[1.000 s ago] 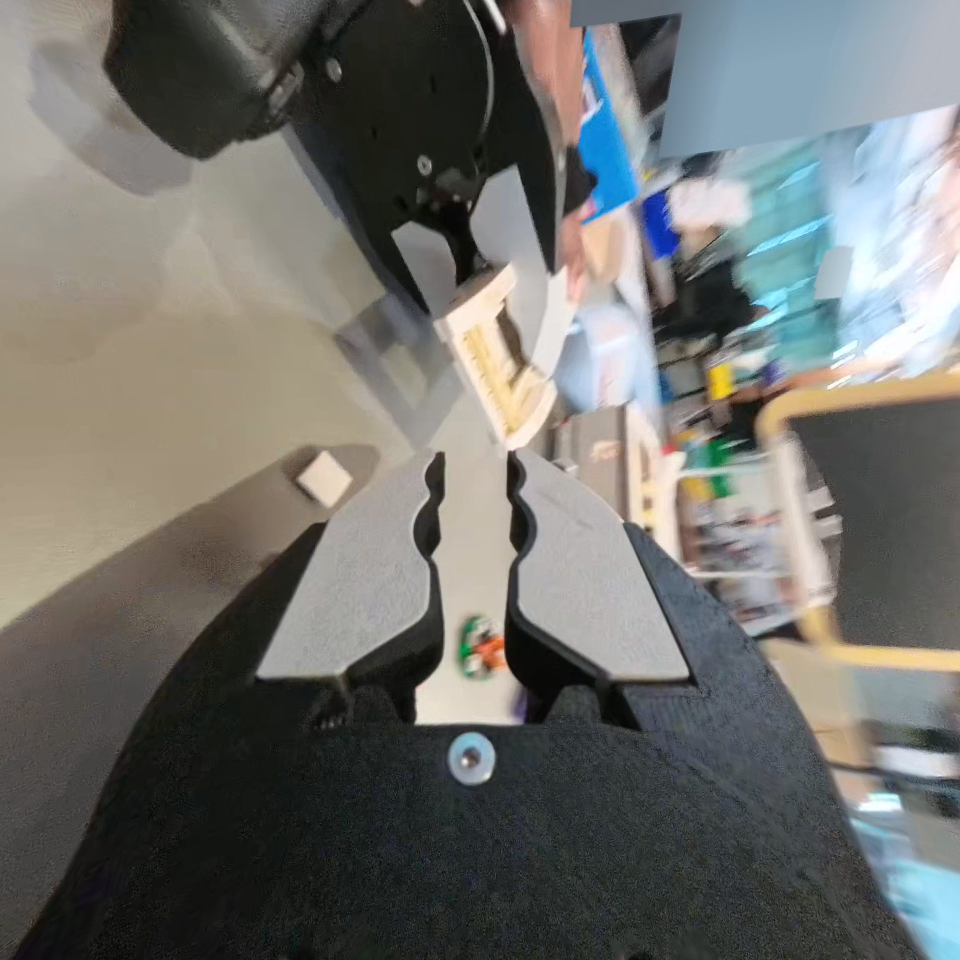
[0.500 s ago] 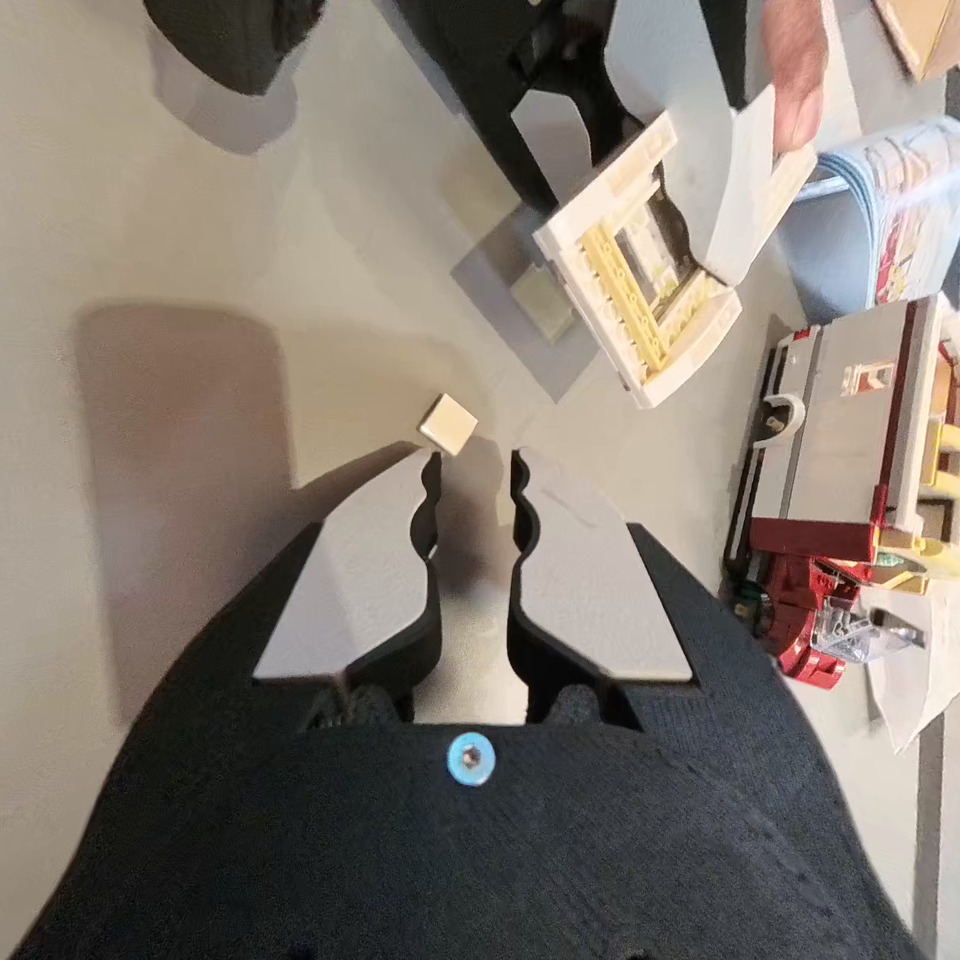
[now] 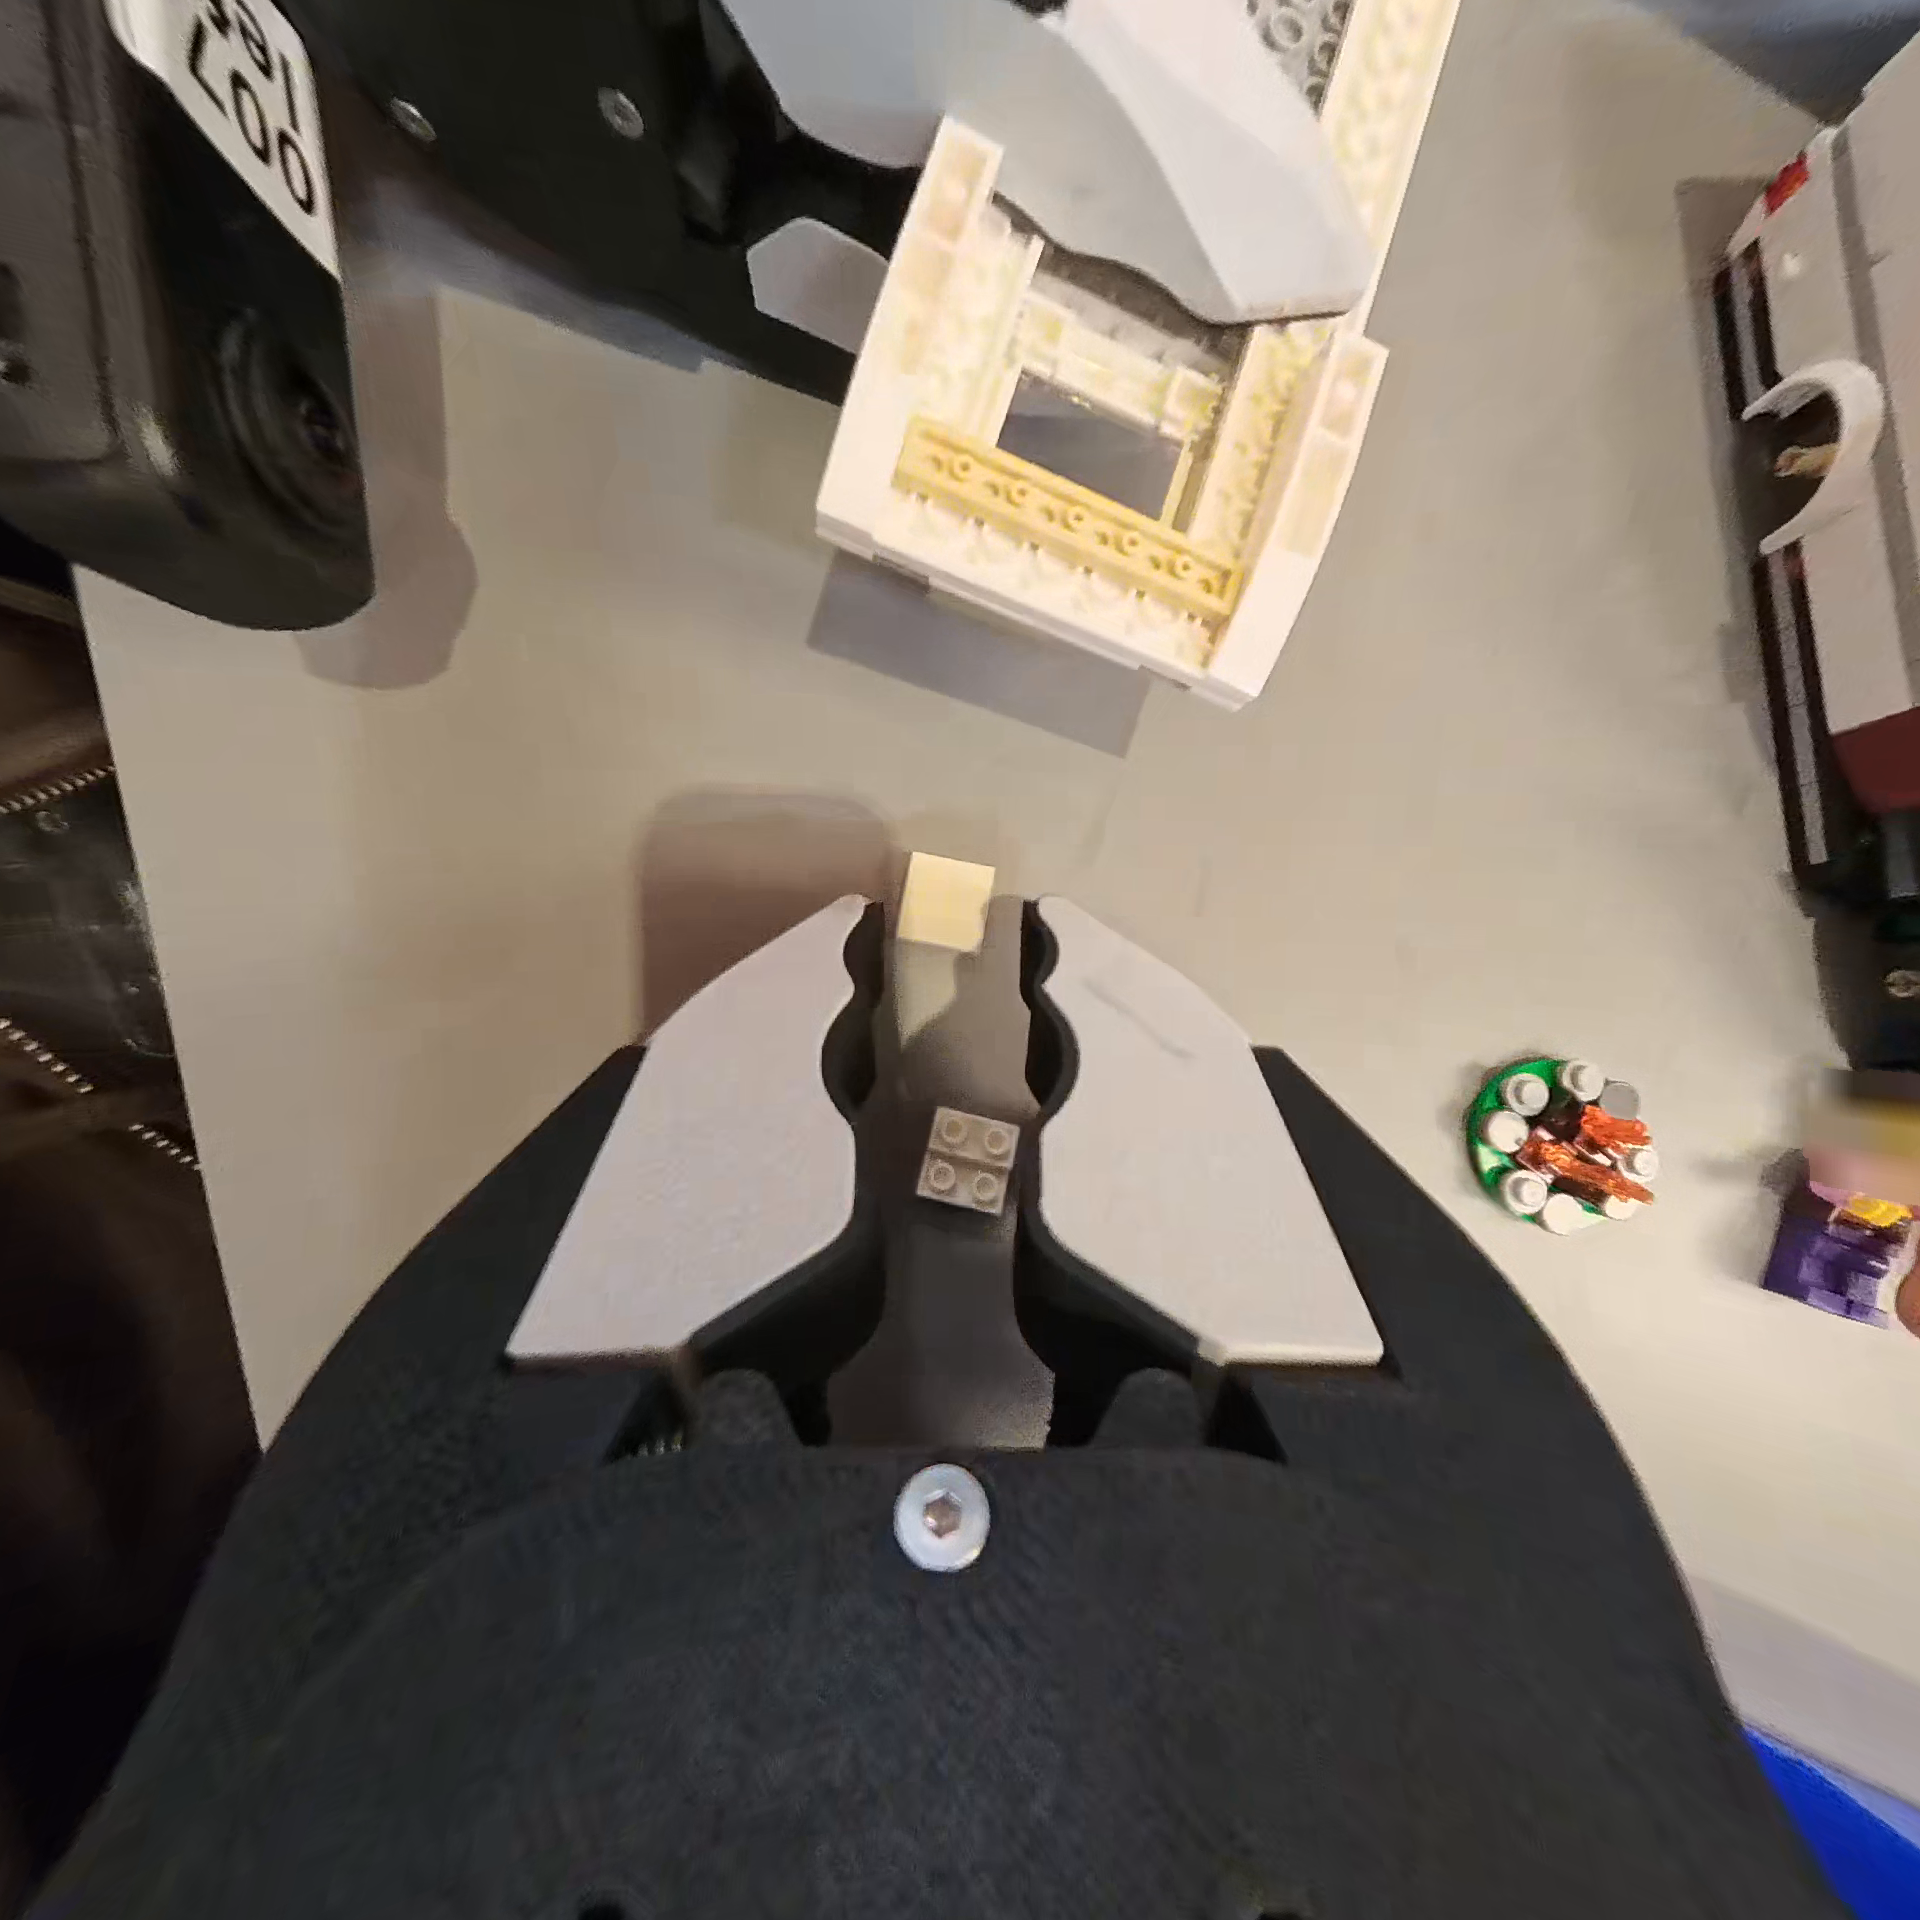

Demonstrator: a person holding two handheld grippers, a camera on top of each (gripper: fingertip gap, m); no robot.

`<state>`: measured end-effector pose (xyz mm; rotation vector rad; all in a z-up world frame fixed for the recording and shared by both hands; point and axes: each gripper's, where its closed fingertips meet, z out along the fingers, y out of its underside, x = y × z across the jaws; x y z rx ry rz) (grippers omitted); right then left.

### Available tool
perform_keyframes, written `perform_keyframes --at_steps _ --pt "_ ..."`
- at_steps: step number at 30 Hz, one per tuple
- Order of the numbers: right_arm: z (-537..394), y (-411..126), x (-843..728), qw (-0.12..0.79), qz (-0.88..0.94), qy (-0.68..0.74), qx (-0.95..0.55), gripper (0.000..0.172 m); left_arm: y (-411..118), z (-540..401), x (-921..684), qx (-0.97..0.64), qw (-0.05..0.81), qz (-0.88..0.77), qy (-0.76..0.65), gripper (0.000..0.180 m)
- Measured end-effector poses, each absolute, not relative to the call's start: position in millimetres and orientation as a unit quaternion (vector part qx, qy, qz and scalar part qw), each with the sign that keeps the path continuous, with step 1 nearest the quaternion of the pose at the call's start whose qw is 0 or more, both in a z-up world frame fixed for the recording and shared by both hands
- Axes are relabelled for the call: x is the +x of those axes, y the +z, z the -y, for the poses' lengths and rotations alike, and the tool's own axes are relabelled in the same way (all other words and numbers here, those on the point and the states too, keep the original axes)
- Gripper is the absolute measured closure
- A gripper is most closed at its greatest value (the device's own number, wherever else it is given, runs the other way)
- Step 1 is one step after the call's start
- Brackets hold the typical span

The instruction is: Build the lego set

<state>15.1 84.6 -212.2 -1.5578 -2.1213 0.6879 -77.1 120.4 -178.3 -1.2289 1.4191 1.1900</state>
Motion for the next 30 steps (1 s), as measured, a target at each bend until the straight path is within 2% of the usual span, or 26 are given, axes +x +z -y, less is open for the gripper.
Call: perform_keyframes --at_steps 5,13,18,21,25,30 --pt "-88.7 -219.2 11.7 0.209 0.762 0.228 -0.569 0.156 -178.6 -120.1 -77.3 -0.499 0.443 -0.572 0.477 0.165" --pt "-89.9 -217.7 11.2 0.209 0.763 0.240 -0.563 0.156 -179.5 -120.3 -78.0 -0.508 0.444 -0.571 0.469 0.165" --pt "-90.1 -212.4 9.9 0.201 0.764 0.266 -0.552 0.143 -180.2 -120.2 -78.1 -0.512 0.444 -0.571 0.463 0.165" --pt "-93.2 -217.8 10.0 0.188 0.776 0.252 -0.546 0.143 -180.8 -120.1 -77.4 -0.512 0.443 -0.573 0.462 0.165" --pt "-92.1 -219.1 6.7 0.183 0.782 0.251 -0.541 0.156 -180.4 -120.0 -77.9 -0.513 0.443 -0.572 0.462 0.165" --pt "-95.3 -218.0 5.2 0.190 0.774 0.253 -0.549 0.156 -179.5 -120.2 -78.9 -0.517 0.446 -0.568 0.460 0.165"
